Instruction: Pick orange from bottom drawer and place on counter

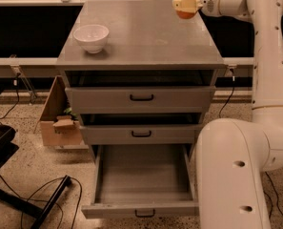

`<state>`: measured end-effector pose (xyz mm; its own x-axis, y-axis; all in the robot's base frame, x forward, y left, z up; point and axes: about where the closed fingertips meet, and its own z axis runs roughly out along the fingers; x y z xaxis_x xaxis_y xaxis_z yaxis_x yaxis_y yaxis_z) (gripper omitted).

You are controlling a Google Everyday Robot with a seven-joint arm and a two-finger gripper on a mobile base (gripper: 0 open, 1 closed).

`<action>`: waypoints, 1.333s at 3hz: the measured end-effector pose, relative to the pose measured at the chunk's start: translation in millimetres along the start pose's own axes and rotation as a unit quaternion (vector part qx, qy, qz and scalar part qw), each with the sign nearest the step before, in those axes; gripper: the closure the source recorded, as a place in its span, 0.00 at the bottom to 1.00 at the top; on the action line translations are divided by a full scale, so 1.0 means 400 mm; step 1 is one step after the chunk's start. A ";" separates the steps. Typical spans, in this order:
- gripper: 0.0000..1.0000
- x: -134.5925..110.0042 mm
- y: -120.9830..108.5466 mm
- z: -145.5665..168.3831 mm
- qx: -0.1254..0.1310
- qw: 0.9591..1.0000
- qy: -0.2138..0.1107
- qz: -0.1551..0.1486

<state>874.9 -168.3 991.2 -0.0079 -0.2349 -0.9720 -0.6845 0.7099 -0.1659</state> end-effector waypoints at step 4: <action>1.00 0.160 -0.013 0.102 0.015 0.998 0.049 0.025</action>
Offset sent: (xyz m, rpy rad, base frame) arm 0.2380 -0.0849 0.0411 0.0675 0.0539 -0.0046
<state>907.6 -160.1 923.0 -0.1145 -0.2617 -0.9583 -0.6598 0.7412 -0.1235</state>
